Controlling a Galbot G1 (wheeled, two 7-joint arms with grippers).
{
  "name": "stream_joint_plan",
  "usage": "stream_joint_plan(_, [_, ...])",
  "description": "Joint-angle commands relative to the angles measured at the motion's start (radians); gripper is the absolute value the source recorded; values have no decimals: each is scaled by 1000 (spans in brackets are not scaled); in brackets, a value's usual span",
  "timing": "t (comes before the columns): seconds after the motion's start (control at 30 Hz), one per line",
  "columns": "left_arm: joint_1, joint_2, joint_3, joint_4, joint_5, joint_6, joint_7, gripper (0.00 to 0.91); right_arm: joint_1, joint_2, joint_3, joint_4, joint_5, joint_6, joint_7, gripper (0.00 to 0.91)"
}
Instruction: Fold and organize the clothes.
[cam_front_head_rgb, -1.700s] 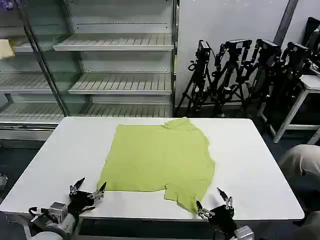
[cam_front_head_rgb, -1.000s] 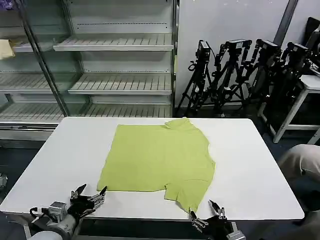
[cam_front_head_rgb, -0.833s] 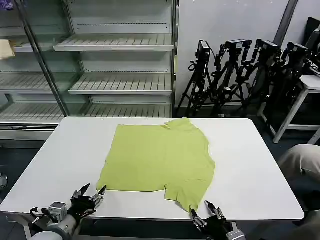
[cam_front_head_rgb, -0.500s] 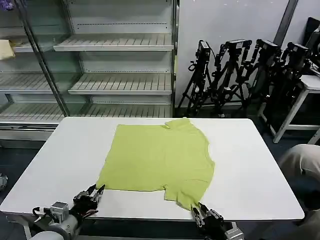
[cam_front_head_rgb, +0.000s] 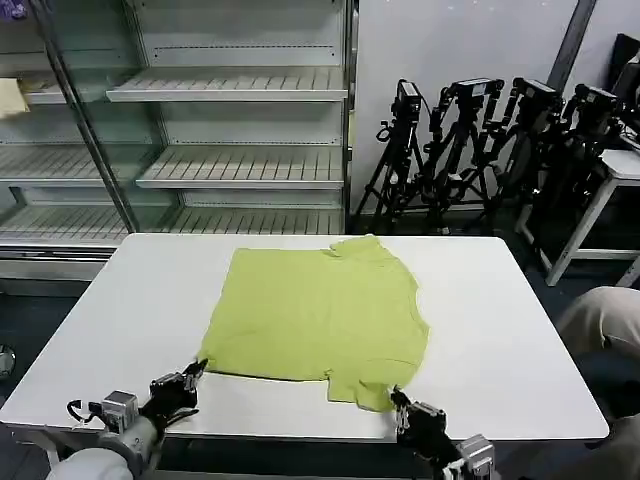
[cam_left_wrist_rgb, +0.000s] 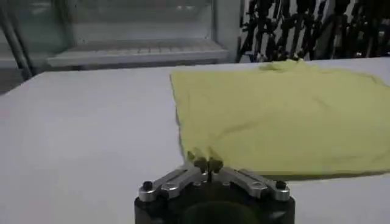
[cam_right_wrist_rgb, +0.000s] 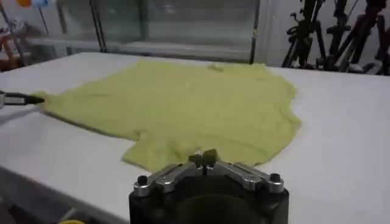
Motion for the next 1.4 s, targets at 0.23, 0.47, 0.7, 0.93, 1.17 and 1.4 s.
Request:
stream_joint_plan(0.23, [-256, 2, 52, 112, -45, -2, -11, 10, 238, 23, 1, -104, 75, -33, -3, 0])
stream_joint_plan(0.47, [-334, -23, 83, 187, -68, 3, -26, 10, 318, 36, 6, -191, 82, -34, 4, 0])
stream_joint_plan(0.7, [-381, -62, 124, 236, -61, 3, -37, 10, 401, 70, -18, -290, 68, -29, -7, 0])
stream_joint_plan(0.93, [-404, -60, 134, 275, -60, 3, -36, 10, 472, 75, -28, -400, 41, -9, -21, 0])
stream_joint_plan(1.17, [-421, -59, 150, 299, -52, 1, -31, 10, 547, 83, -38, -457, 31, 2, -29, 0])
stream_joint_plan(1.4, [-454, -61, 159, 330, -50, -5, -29, 10, 581, 89, -47, -497, 17, 16, -37, 0])
